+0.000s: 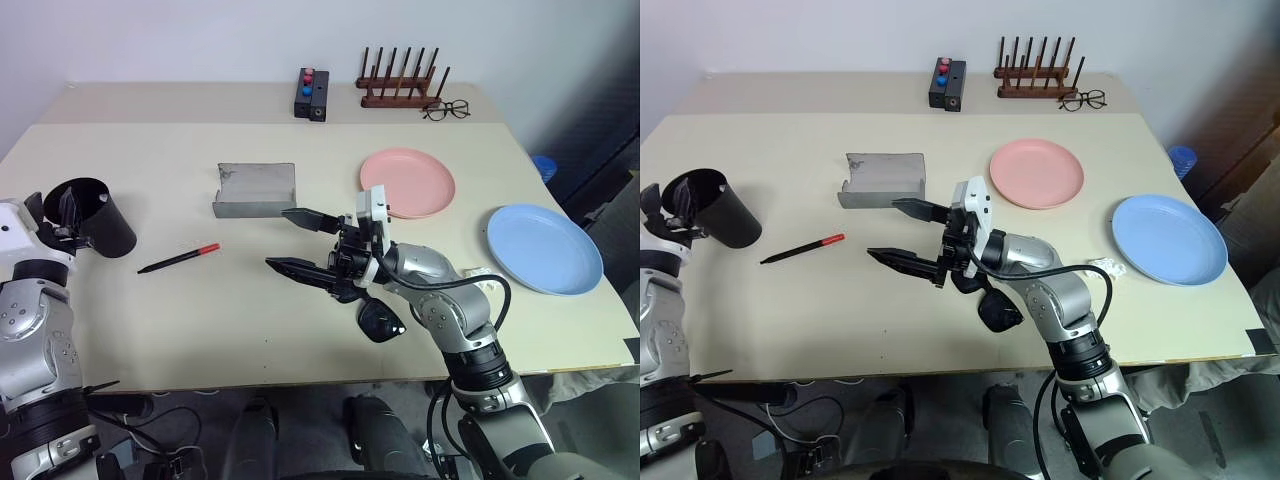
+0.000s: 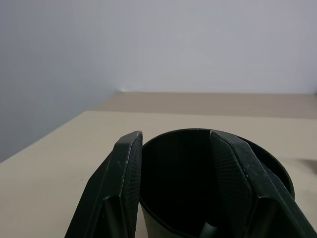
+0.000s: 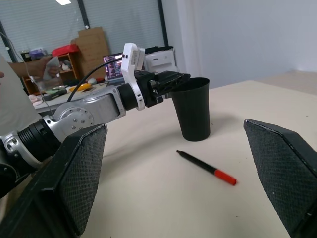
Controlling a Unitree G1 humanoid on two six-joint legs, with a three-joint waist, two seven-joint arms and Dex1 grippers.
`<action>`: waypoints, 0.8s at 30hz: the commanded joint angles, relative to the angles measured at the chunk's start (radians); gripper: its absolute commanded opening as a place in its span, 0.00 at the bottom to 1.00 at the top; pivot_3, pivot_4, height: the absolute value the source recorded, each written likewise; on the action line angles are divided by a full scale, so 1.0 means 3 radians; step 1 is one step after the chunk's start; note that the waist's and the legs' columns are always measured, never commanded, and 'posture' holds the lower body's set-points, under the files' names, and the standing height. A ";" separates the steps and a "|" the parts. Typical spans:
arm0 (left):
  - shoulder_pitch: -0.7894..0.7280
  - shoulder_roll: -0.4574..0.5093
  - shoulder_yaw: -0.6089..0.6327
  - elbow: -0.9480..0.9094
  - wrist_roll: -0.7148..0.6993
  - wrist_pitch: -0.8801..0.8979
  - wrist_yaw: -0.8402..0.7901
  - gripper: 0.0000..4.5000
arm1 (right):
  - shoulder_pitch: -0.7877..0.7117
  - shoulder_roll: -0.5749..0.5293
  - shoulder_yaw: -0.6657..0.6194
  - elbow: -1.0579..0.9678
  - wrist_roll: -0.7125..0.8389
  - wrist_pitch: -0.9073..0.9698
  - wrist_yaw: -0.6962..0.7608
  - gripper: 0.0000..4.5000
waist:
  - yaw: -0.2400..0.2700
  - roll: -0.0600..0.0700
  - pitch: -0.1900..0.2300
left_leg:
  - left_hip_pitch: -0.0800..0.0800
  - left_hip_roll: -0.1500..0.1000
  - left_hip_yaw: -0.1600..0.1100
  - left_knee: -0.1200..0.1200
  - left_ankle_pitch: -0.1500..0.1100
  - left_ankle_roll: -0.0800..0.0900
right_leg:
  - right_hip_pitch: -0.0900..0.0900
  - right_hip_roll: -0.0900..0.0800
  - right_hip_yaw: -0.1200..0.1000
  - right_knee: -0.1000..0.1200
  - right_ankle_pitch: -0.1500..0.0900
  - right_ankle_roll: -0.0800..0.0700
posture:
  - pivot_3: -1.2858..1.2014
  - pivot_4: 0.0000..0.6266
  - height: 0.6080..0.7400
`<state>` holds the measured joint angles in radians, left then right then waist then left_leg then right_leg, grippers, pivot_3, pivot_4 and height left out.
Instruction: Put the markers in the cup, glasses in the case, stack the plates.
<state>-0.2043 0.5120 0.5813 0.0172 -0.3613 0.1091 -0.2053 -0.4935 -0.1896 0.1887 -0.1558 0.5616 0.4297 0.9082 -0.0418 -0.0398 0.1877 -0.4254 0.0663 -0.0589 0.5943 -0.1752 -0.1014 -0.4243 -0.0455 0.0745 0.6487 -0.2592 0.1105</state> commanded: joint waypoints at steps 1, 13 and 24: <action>-0.0164 0.0117 -0.0004 -0.0247 -0.0077 0.0008 -0.0041 0.49 | -0.0018 0.0014 -0.0008 -0.0091 0.0012 -0.0058 0.0013 1.00 | 0.0004 0.0000 0.0000 | -0.0001 0.0000 0.0000 0.0000 0.0000 0.0000 | 0.0000 0.0000 0.0000 0.0000 0.0000 0.0000 | 0.52 0.24 1.00; -0.0120 0.1160 -0.0546 -0.1073 -0.0784 0.1482 -0.1236 0.99 | -0.0047 -0.0018 -0.0020 -0.0061 0.0005 -0.0060 0.0035 1.00 | -0.0032 0.0008 0.0005 | -0.0001 0.0000 0.0001 -0.0007 0.0000 0.0000 | -0.0004 0.0000 0.0001 -0.0004 -0.0001 0.0000 | 0.52 0.24 1.00; -0.0117 0.2208 -0.1708 -0.0726 -0.0324 0.2279 -0.2111 0.99 | -0.0050 -0.0026 -0.0007 -0.0015 -0.0041 -0.0090 0.0062 1.00 | -0.0064 0.0022 0.0014 | -0.0005 0.0000 0.0003 -0.0012 -0.0001 0.0000 | -0.0011 -0.0003 0.0002 -0.0012 -0.0002 -0.0004 | 0.52 0.24 1.00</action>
<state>-0.2088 1.1539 0.1147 -0.2262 -0.4968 0.7888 -0.8042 -0.4947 -0.2025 0.1899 -0.1465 0.5493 0.4236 0.9213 -0.0609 -0.0332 0.1918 -0.4271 0.0664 -0.0578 0.5905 -0.1756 -0.1015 -0.4280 -0.0464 0.0750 0.6450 -0.2599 0.1092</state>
